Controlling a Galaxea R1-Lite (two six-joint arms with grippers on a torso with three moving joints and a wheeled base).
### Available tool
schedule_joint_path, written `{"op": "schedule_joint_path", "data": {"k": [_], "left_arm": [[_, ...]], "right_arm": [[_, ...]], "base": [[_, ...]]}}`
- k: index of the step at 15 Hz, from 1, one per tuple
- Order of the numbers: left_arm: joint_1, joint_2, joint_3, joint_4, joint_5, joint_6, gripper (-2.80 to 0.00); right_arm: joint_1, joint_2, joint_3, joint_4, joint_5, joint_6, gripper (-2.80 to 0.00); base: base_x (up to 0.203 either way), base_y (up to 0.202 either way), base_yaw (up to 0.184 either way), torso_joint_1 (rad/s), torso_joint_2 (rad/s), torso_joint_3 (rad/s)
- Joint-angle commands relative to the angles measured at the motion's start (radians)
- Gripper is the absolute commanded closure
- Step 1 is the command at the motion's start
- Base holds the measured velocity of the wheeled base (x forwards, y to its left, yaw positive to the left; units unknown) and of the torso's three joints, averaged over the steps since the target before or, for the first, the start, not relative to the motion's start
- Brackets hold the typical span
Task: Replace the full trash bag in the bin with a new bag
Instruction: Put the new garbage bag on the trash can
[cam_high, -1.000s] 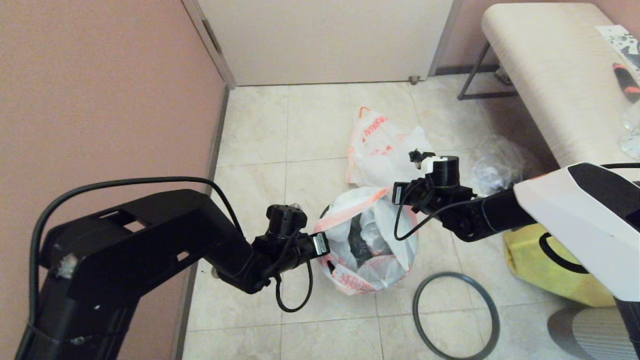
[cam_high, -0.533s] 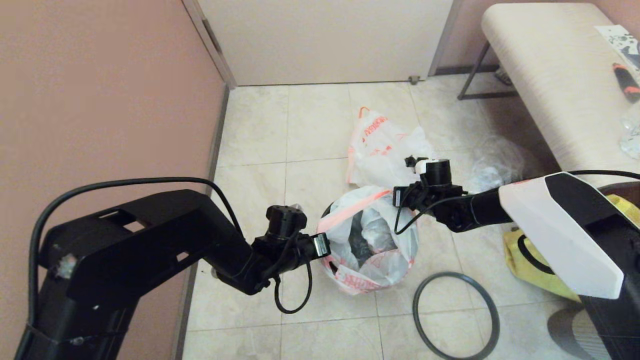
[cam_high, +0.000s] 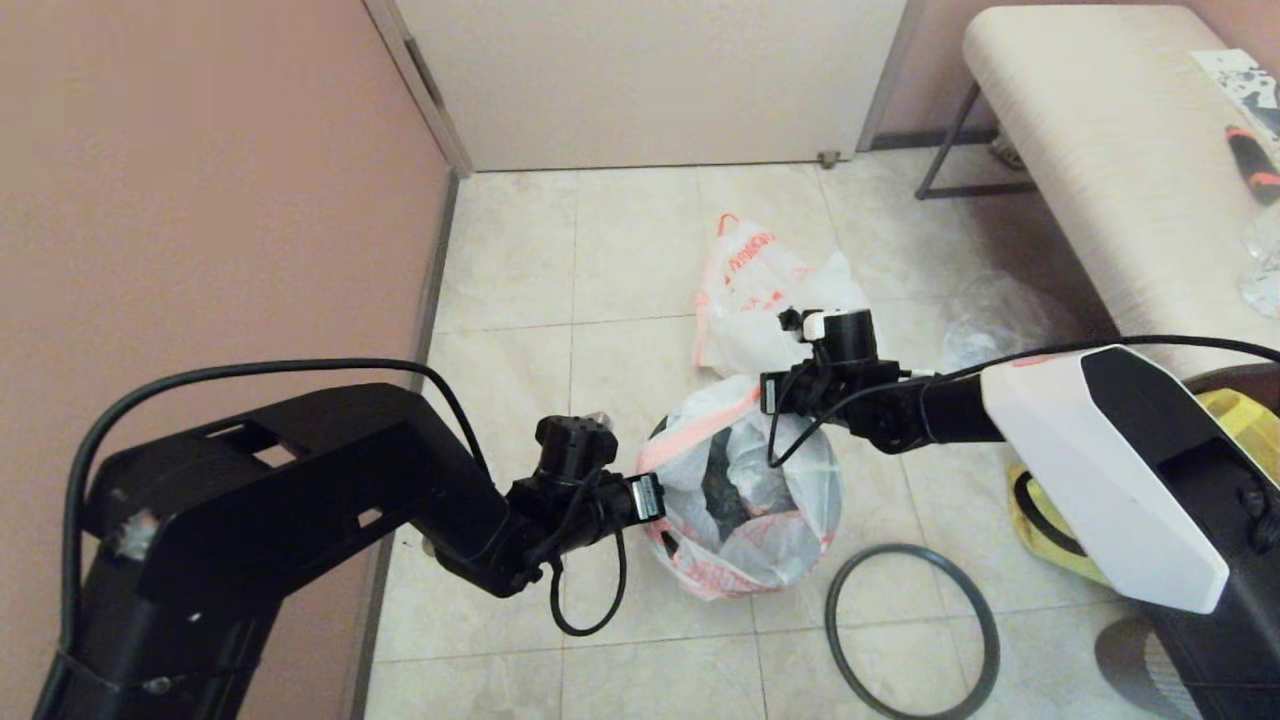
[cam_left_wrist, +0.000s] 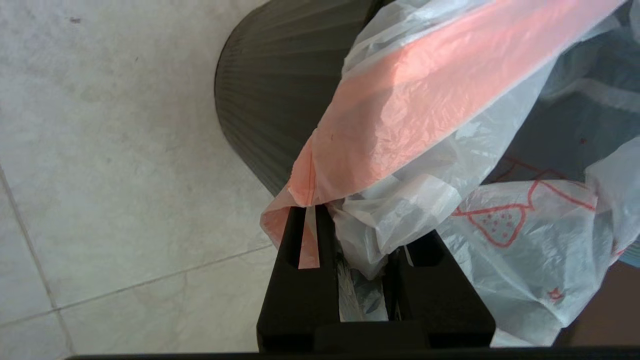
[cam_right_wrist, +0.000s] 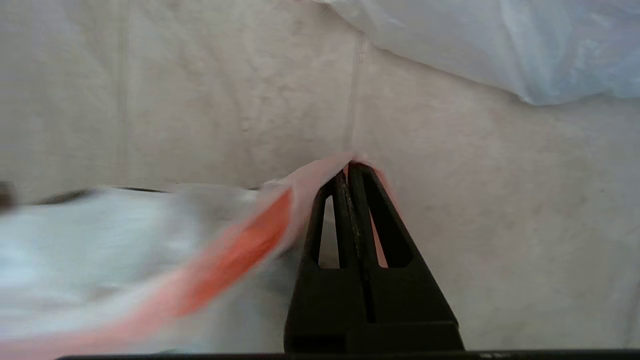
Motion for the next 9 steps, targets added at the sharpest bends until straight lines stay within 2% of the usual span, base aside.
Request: {"op": "schedule_joint_path", "data": {"k": [1,7,9], "left_arm": [[-0.004,-0.002,0.004,-0.011,-0.001,-0.004,0.00],[-0.009,-0.003,0.020,-0.038,-0.001,-0.001,0.00],[-0.010,-0.002,0.030,-0.059,-0.001,0.013,0.00]], "right_arm": [[0.020,-0.053,0.014,0.000,0.020,0.014,0.00],[0.109,-0.038,-0.045,0.042,0.020,0.003,0.00],[0.121,-0.009,-0.057,0.053,0.022,-0.048,0.00]], "base": [[0.000,0.000,0.000,0.000,0.00,0.000],[0.000,0.000,0.000,0.000,0.00,0.000],[0.000,0.000,0.000,0.000,0.00,0.000]]}}
